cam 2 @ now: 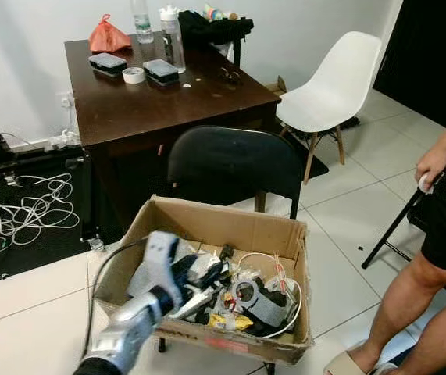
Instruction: Picking trash to rubbish bin
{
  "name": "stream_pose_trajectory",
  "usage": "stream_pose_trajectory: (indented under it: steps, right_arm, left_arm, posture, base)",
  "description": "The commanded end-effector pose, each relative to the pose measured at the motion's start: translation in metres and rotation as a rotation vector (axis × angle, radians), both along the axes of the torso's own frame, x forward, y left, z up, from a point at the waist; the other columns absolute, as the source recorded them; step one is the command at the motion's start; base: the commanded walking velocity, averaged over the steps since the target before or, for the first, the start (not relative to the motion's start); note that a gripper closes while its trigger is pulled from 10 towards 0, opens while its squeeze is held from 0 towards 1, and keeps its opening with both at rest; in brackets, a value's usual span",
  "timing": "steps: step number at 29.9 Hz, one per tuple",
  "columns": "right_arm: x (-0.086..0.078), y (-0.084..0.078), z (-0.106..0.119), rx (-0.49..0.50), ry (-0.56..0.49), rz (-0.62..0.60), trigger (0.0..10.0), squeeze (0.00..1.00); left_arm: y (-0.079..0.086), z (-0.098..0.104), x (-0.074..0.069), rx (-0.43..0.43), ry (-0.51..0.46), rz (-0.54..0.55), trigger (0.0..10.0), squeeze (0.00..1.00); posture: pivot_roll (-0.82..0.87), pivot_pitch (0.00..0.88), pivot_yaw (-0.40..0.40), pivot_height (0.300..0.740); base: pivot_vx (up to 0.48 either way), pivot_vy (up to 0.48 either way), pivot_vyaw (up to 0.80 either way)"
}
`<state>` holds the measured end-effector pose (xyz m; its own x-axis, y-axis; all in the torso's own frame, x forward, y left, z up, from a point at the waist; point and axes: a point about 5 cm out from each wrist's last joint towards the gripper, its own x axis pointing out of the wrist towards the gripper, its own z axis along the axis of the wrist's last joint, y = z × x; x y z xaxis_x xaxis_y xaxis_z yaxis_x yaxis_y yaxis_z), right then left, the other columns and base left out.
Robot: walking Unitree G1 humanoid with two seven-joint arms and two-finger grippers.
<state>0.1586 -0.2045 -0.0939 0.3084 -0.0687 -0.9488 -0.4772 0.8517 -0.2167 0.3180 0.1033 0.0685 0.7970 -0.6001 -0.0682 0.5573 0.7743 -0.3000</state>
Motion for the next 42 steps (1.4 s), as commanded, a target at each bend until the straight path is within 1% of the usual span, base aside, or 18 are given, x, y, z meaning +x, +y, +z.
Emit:
stream_pose_trajectory:
  steps: [1,4,6,14,19,22,25,27,28,31,32,33,34,35,36,37,40,42]
  right_arm:
    - [-0.009,0.017,-0.006,0.062,0.028,0.01,10.0,0.0]
    - [-0.009,0.017,-0.006,0.061,0.029,0.011,10.0,0.0]
    - [-0.009,0.017,-0.006,0.059,0.028,0.016,10.0,0.0]
    - [-0.009,0.017,-0.006,0.057,0.026,0.023,10.0,0.0]
    - [-0.009,0.017,-0.006,0.059,0.026,0.019,10.0,0.0]
    - [-0.009,0.017,-0.006,0.059,0.027,0.019,10.0,0.0]
    - [-0.009,0.017,-0.006,0.059,0.028,0.019,10.0,0.0]
    - [-0.009,0.017,-0.006,0.06,0.029,0.018,10.0,0.0]
    - [-0.009,0.017,-0.006,0.06,0.029,0.018,10.0,0.0]
    - [-0.009,0.017,-0.006,0.061,0.028,0.019,10.0,0.0]
    - [-0.009,0.017,-0.006,0.062,0.027,0.019,10.0,0.0]
    - [-0.009,0.017,-0.006,0.062,0.027,0.019,10.0,0.0]
    - [-0.009,0.018,-0.006,0.064,0.026,0.019,10.0,0.0]
    - [-0.009,0.018,-0.006,0.064,0.026,0.019,10.0,0.0]
    - [-0.009,0.018,-0.006,0.065,0.026,0.018,10.0,0.0]
    - [-0.009,0.018,-0.006,0.066,0.026,0.017,10.0,0.0]
    - [-0.009,0.018,-0.006,0.066,0.026,0.017,10.0,0.0]
    - [-0.009,0.018,-0.006,0.066,0.027,0.017,10.0,0.0]
  left_arm:
    - [0.015,-0.019,-0.01,0.026,0.072,0.019,10.0,0.0]
    - [0.023,-0.024,-0.013,0.038,0.094,0.033,10.0,0.0]
    - [0.039,-0.037,-0.02,0.059,0.142,0.077,10.0,0.0]
    - [0.051,-0.056,-0.032,0.084,0.222,0.122,10.0,0.0]
    - [0.06,-0.075,-0.047,0.125,0.303,0.145,10.0,0.0]
    - [0.063,-0.079,-0.05,0.132,0.32,0.152,10.0,0.0]
    - [0.069,-0.085,-0.056,0.146,0.351,0.176,10.0,0.0]
    - [0.079,-0.095,-0.065,0.178,0.402,0.217,10.0,0.0]
    - [0.079,-0.095,-0.065,0.178,0.402,0.217,10.0,0.0]
    - [0.089,-0.107,-0.08,0.248,0.455,0.251,10.0,0.0]
    - [0.095,-0.114,-0.09,0.258,0.49,0.274,10.0,0.0]
    - [0.095,-0.114,-0.09,0.258,0.49,0.274,10.0,0.0]
    - [0.1,-0.123,-0.103,0.303,0.538,0.289,10.0,0.0]
    - [0.1,-0.123,-0.103,0.303,0.538,0.289,10.0,0.0]
    - [0.103,-0.13,-0.114,0.33,0.584,0.296,10.0,0.0]
    - [0.104,-0.133,-0.12,0.347,0.604,0.299,10.0,0.0]
    - [0.106,-0.138,-0.129,0.363,0.64,0.312,10.0,0.0]
    - [0.11,-0.145,-0.142,0.369,0.693,0.338,10.0,0.0]
  posture:
    - [-0.08,0.19,0.053,0.74]
    - [-0.08,0.19,0.05,0.74]
    - [-0.07,0.188,0.048,0.74]
    - [-0.07,0.184,0.048,0.74]
    - [-0.07,0.185,0.051,0.74]
    - [-0.07,0.187,0.051,0.74]
    - [-0.07,0.188,0.051,0.74]
    - [-0.07,0.187,0.051,0.74]
    - [-0.07,0.187,0.051,0.74]
    - [-0.07,0.187,0.052,0.74]
    - [-0.07,0.187,0.053,0.74]
    - [-0.07,0.187,0.053,0.74]
    - [-0.07,0.187,0.053,0.74]
    - [-0.07,0.187,0.053,0.74]
    - [-0.07,0.186,0.054,0.74]
    - [-0.07,0.186,0.054,0.74]
    - [-0.07,0.187,0.055,0.74]
    - [-0.07,0.186,0.054,0.74]
  base:
    - [-0.371,0.0,0.0]
    - [-0.409,0.0,0.0]
    - [-0.48,0.0,0.0]
    - [-0.48,0.0,0.0]
    - [-0.48,0.0,0.0]
    - [-0.48,0.0,0.0]
    - [-0.48,0.0,0.0]
    - [-0.129,0.0,0.0]
    - [0.0,0.0,0.0]
    - [0.0,0.0,0.0]
    - [0.0,0.0,0.0]
    - [0.0,0.0,0.0]
    - [0.0,0.0,0.0]
    - [0.0,0.0,0.0]
    - [0.0,-0.386,0.0]
    - [0.0,-0.465,0.0]
    - [0.0,-0.465,0.0]
    - [0.0,-0.458,0.0]
